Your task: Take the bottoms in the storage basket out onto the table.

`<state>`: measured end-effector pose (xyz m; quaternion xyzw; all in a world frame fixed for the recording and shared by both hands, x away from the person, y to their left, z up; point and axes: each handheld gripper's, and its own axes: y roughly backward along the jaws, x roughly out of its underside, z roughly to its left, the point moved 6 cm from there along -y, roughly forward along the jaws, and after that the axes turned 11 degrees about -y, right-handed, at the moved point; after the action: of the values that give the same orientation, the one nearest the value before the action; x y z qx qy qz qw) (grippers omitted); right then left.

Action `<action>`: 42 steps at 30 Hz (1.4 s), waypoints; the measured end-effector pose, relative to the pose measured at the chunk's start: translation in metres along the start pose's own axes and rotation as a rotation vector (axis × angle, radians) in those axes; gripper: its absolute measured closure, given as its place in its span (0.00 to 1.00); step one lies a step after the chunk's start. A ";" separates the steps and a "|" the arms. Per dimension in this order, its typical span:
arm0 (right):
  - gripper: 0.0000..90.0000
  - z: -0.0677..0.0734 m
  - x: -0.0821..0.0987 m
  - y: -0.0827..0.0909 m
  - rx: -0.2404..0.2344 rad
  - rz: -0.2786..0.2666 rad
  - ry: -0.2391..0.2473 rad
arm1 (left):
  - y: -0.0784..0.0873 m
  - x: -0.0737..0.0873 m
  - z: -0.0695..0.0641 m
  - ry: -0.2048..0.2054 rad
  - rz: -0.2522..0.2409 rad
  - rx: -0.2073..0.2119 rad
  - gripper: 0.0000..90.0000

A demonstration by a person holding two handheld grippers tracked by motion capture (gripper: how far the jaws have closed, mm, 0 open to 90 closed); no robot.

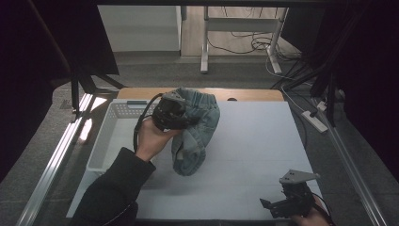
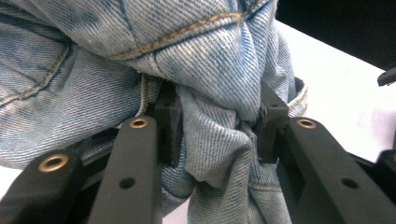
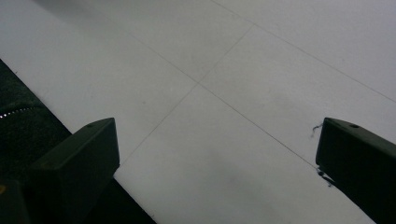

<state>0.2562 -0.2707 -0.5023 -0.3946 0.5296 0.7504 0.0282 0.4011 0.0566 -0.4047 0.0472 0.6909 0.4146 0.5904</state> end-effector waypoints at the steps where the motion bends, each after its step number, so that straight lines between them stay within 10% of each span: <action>1: 0.00 0.000 0.000 0.000 0.000 0.000 0.000 | -0.003 0.000 -0.001 -0.001 0.001 0.003 0.68; 42: 0.00 0.001 0.000 0.001 -0.008 -0.009 0.017 | -0.094 0.043 -0.009 -0.018 0.196 0.040 0.67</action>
<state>0.2546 -0.2702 -0.5013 -0.4036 0.5252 0.7488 0.0255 0.4201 0.0144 -0.4979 0.1301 0.6858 0.4561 0.5520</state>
